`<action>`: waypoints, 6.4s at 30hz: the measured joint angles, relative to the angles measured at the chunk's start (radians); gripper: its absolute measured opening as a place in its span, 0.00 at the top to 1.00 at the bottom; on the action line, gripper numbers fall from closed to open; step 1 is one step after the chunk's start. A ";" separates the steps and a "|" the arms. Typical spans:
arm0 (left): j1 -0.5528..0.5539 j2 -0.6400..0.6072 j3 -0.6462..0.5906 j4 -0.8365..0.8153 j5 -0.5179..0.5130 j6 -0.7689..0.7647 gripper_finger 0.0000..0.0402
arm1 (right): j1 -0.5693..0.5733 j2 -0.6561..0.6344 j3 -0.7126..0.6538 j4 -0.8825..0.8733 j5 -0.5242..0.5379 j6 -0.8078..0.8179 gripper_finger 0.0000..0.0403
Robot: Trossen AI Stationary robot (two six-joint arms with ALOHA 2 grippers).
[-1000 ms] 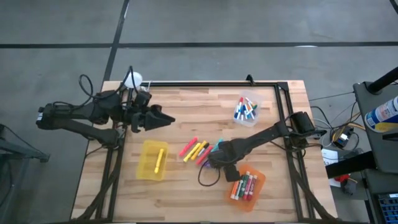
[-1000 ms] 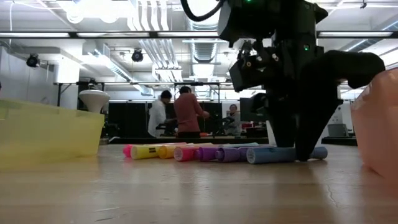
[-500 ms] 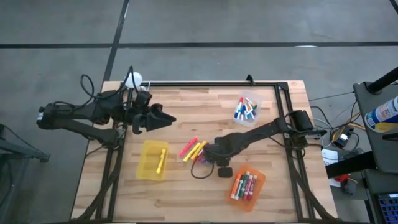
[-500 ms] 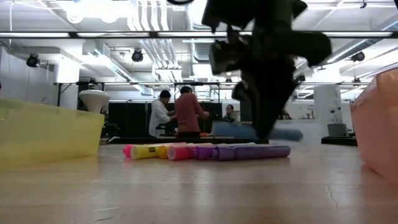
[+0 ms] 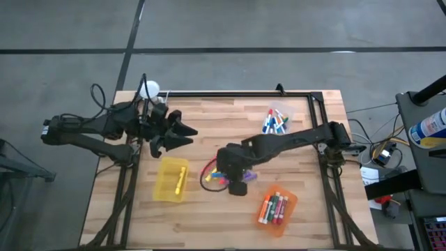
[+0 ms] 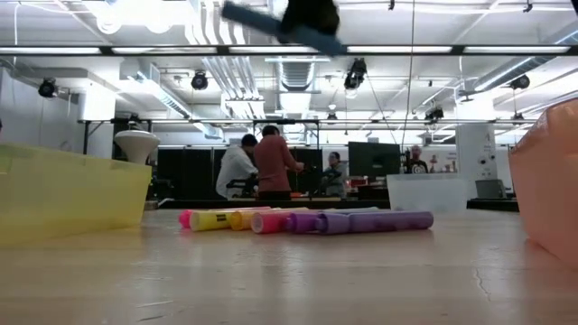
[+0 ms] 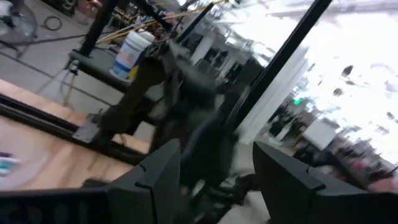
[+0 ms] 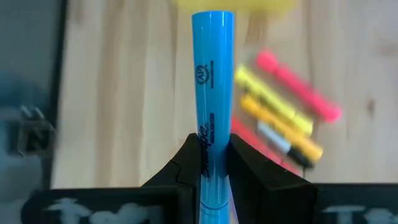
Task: Pick & Place Markers
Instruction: Put the large blue highlighter pen into the yellow bin, then put the large purple highlighter pen into the yellow bin
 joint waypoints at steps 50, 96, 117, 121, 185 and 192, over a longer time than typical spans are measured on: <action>0.000 0.032 -0.001 -0.129 -0.181 0.066 0.88 | -0.094 -0.002 0.376 0.119 0.196 0.114 0.83; -0.063 0.027 -0.511 -0.674 0.170 -0.681 0.80 | -0.093 -0.001 0.335 -0.154 0.247 0.096 0.55; -0.062 0.027 -0.398 -0.590 0.213 -0.622 0.59 | -0.075 -0.001 0.193 -0.221 0.180 0.004 0.55; -0.062 0.027 -0.327 -0.591 0.175 -0.589 0.59 | -0.062 -0.001 0.132 -0.234 0.178 -0.026 0.55; -0.062 0.027 0.148 -0.591 -0.114 -0.201 0.59 | 0.015 0.002 -0.532 0.153 -0.014 -0.056 0.85; -0.062 0.027 0.148 -0.588 -0.169 -0.081 0.59 | 0.004 -0.004 -0.364 0.097 -0.004 -0.056 0.85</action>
